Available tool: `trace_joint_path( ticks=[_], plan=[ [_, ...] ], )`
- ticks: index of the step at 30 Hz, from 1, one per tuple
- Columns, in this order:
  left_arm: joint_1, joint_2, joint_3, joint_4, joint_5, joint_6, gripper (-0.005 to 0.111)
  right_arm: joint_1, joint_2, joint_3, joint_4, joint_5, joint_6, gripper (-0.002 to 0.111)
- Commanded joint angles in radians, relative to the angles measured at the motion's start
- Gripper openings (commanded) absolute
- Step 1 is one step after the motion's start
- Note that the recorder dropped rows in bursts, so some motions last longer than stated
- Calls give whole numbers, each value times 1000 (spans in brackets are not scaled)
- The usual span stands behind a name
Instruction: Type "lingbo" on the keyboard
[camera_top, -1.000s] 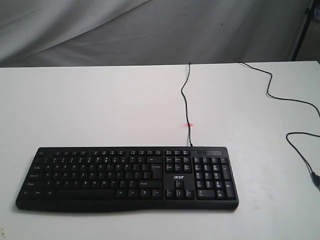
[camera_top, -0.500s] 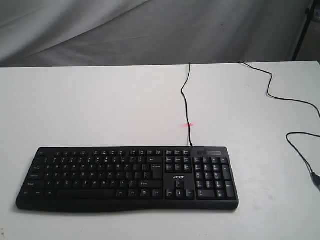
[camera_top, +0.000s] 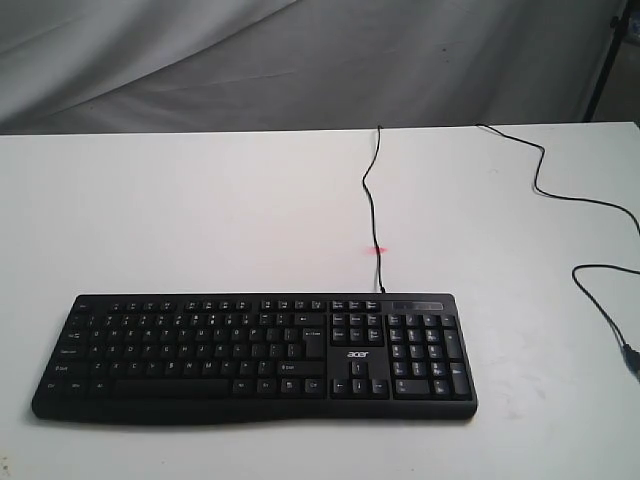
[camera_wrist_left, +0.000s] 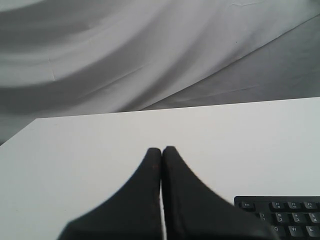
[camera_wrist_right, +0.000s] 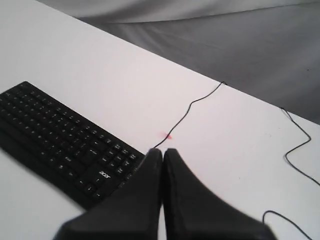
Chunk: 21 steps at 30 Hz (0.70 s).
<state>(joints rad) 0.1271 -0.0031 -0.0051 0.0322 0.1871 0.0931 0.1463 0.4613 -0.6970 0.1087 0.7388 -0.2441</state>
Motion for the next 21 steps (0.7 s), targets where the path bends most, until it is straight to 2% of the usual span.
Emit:
trace_joint_path(
  ticks=[1, 7, 9, 12, 16, 21],
  plan=[
    [-4, 3, 5, -1, -4, -3, 1, -7, 116, -49, 129, -8, -1, 0],
    [-4, 3, 5, -1, -4, -3, 1, -5, 280, -49, 257, 30, 20, 0],
    [-4, 3, 5, -1, -4, -3, 1, 23, 339, -49, 265, 35, -4, 0],
    [-4, 3, 5, -1, -4, -3, 1, 124, 436, -49, 277, -26, -73, 0],
    [-4, 3, 5, -1, -4, -3, 1, 285, 580, -49, 279, -207, -147, 0],
    [-4, 3, 5, -1, -4, -3, 1, 378, 786, -142, 275, -281, -220, 0]
  ],
)
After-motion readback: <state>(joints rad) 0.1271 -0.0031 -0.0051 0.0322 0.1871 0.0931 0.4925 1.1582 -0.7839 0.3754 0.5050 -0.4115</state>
